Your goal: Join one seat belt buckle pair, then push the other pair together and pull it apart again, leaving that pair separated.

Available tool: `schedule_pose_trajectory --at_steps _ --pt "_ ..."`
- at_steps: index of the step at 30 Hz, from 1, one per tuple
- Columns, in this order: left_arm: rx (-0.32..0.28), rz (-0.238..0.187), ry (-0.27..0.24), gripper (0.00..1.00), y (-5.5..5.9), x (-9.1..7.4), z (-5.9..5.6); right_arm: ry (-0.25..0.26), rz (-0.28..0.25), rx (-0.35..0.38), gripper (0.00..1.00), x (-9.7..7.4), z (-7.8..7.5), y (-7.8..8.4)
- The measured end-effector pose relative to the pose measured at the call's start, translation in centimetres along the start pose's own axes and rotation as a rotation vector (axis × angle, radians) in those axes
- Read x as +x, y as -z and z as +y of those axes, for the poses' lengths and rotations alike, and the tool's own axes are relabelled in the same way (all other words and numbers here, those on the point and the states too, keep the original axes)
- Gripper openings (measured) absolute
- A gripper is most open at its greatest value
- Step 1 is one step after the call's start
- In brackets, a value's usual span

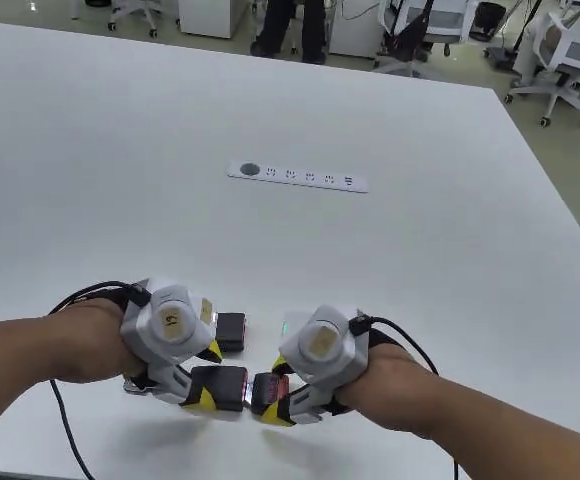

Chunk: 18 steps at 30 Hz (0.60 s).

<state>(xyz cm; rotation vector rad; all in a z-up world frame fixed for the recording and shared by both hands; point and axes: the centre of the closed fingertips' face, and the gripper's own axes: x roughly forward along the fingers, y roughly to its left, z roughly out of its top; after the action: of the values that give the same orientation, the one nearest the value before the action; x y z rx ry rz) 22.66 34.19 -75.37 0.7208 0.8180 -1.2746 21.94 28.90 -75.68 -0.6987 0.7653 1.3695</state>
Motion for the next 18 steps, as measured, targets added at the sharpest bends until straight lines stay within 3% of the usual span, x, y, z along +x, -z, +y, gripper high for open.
schedule_pose_trajectory --at_steps 2,5,8,10,12,18 --pt "0.01 0.002 -0.003 0.36 -0.1 -0.4 0.0 0.007 -0.008 -0.007 0.33 -0.4 -0.3 0.0" --pt "0.014 -0.005 -0.02 0.36 -0.3 -1.1 0.8 0.022 -0.015 -0.013 0.33 -1.1 -1.0 0.1" --pt "-0.022 -0.035 -0.049 0.36 -0.4 -1.3 2.3 0.041 -0.022 -0.011 0.33 -1.9 -1.7 0.0" --pt "-0.017 -0.031 -0.056 0.36 -0.7 -1.5 2.4 0.058 -0.02 -0.013 0.33 -2.6 -2.3 0.2" --pt "0.005 -0.007 -0.068 0.36 -0.2 -1.5 3.1 0.07 -0.018 -0.007 0.33 -2.9 -3.1 0.8" --pt "-0.001 -0.02 -0.087 0.38 -0.7 -1.4 4.3 0.1 0.004 -0.017 0.34 -4.1 -4.8 2.2"
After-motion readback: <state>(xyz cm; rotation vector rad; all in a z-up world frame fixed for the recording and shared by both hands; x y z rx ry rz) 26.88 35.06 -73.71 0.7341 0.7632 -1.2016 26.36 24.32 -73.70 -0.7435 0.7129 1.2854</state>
